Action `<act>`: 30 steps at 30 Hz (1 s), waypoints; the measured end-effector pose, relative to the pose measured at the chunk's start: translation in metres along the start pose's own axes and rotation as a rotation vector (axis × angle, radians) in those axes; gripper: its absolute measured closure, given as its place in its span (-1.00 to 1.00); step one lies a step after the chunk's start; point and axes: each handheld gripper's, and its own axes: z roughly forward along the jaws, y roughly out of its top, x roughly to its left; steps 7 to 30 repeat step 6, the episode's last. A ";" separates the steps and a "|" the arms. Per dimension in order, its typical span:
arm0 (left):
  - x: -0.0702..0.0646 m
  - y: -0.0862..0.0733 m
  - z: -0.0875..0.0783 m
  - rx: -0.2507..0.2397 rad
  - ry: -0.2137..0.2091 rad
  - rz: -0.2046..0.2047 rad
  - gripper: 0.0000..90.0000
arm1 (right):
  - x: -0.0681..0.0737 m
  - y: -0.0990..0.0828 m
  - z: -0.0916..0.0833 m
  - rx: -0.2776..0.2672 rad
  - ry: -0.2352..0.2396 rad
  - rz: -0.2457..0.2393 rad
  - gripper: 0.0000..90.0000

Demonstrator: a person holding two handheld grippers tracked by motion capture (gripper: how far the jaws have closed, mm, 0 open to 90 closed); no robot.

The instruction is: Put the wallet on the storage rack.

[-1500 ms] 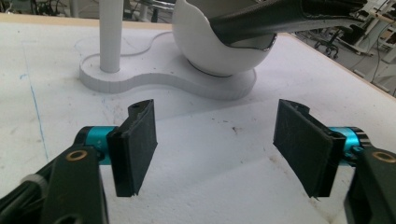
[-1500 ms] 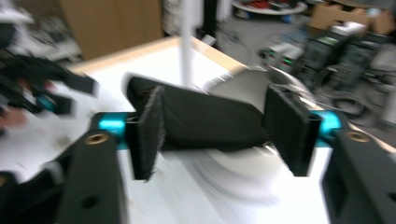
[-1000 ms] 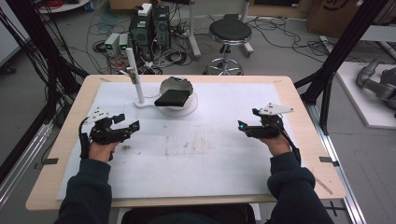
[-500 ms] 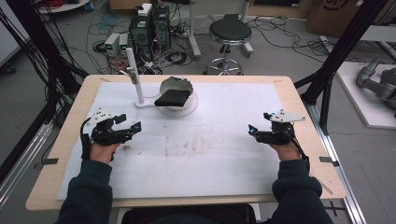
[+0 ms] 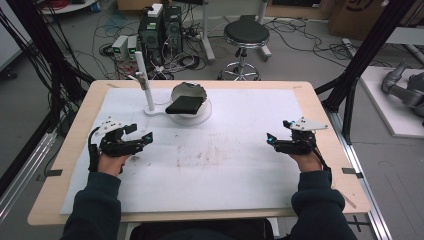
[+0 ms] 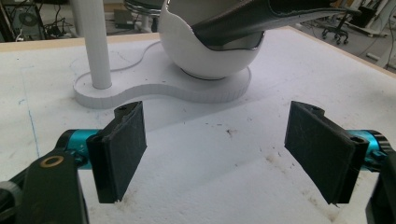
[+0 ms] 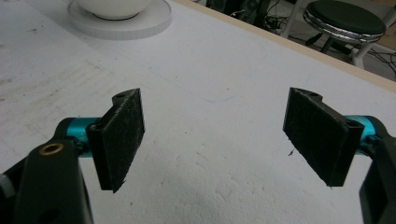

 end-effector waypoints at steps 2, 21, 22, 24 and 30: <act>0.000 0.000 0.000 0.001 0.001 0.002 -0.54 | -0.001 0.000 0.000 -0.002 0.001 0.001 -0.54; 0.001 0.000 0.000 0.000 0.004 -0.002 -0.54 | -0.003 -0.001 -0.001 -0.006 0.002 0.013 -0.54; 0.001 0.000 0.000 0.000 0.004 -0.002 -0.54 | -0.003 -0.001 -0.001 -0.006 0.002 0.013 -0.54; 0.001 0.000 0.000 0.000 0.004 -0.002 -0.54 | -0.003 -0.001 -0.001 -0.006 0.002 0.013 -0.54; 0.001 0.000 0.000 0.000 0.004 -0.002 -0.54 | -0.003 -0.001 -0.001 -0.006 0.002 0.013 -0.54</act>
